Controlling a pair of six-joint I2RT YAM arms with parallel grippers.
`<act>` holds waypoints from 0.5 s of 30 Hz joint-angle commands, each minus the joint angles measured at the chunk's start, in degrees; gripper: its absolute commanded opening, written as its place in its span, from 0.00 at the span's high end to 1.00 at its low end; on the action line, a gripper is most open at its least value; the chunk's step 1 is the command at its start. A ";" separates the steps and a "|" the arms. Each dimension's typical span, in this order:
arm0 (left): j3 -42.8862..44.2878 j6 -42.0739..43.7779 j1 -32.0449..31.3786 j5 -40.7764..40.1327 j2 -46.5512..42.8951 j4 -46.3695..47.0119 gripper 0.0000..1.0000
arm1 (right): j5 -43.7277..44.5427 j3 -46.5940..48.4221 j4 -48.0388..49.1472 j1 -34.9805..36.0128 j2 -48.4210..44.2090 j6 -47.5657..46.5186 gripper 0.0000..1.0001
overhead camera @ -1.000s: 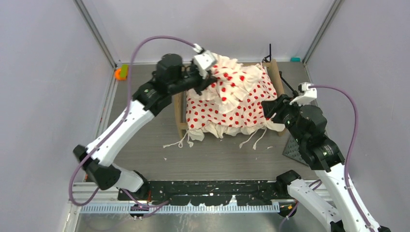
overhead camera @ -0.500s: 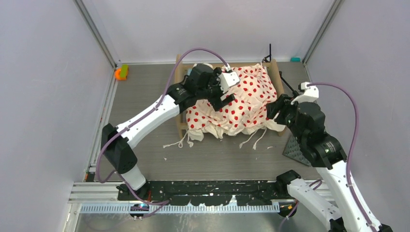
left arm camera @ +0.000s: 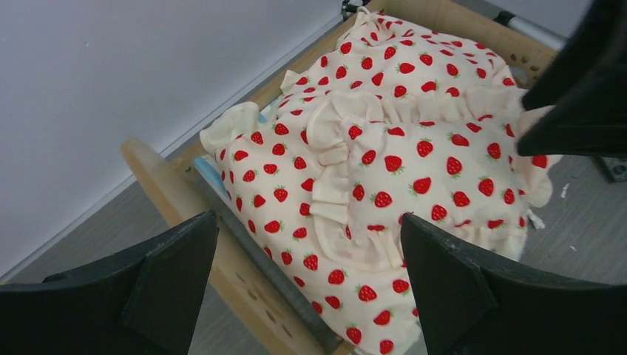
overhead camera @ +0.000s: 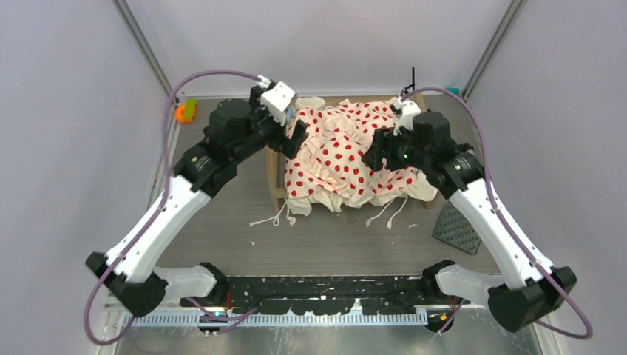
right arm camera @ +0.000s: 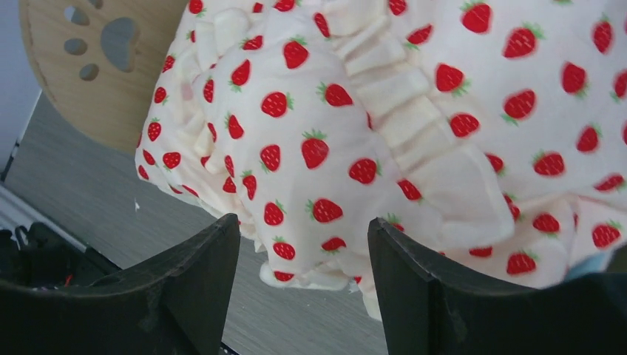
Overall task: Set up the pet bed
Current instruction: Pick up the pillow from the mattress.
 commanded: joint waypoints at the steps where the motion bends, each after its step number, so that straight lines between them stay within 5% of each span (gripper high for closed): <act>1: -4.00 -6.28 -0.43 -1.56 -11.02 -5.16 0.05 | -12.47 6.89 3.31 0.18 6.88 -11.37 0.31; 15: -18.45 -9.28 -0.41 0.27 -28.23 -16.15 0.05 | 15.85 18.66 -4.75 17.21 26.11 -32.22 0.27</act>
